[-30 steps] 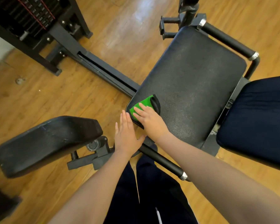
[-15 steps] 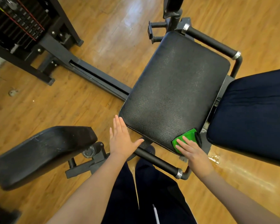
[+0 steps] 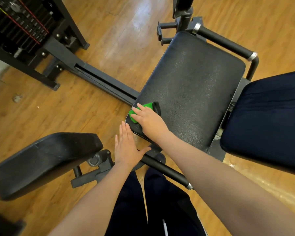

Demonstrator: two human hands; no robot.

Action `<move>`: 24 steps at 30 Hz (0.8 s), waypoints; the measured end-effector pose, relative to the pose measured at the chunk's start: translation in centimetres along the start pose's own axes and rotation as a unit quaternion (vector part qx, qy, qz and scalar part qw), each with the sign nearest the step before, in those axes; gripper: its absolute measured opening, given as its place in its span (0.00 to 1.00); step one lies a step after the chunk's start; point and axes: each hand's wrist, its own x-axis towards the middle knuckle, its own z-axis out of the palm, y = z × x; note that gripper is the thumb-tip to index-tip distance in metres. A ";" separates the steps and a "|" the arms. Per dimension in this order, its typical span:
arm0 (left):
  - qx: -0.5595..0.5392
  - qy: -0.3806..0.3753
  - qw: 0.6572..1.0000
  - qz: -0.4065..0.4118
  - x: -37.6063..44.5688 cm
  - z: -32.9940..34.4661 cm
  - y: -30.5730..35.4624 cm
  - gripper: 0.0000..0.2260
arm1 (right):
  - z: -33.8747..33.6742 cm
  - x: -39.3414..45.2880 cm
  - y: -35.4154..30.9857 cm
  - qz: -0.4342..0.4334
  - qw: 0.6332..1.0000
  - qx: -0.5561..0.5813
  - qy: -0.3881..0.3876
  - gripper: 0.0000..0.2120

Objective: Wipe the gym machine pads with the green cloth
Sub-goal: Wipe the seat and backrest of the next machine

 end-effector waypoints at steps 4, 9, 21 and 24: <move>-0.011 -0.003 0.999 -0.031 0.1 0.0 -0.3 0.54 | 1.0 0.6 -0.2 -0.022 0.997 -0.045 -0.063 0.24; 0.024 -0.025 0.999 -0.020 -0.7 0.0 -0.8 0.53 | 3.1 -4.0 0.3 -0.089 0.995 0.027 -0.027 0.29; 0.078 -0.001 0.995 0.058 1.4 -1.9 1.9 0.45 | 4.6 -18.3 6.5 0.168 0.984 0.029 0.050 0.39; 0.103 0.015 0.992 0.071 2.7 -2.4 2.8 0.41 | 4.0 -17.1 5.8 0.223 0.966 0.065 0.111 0.36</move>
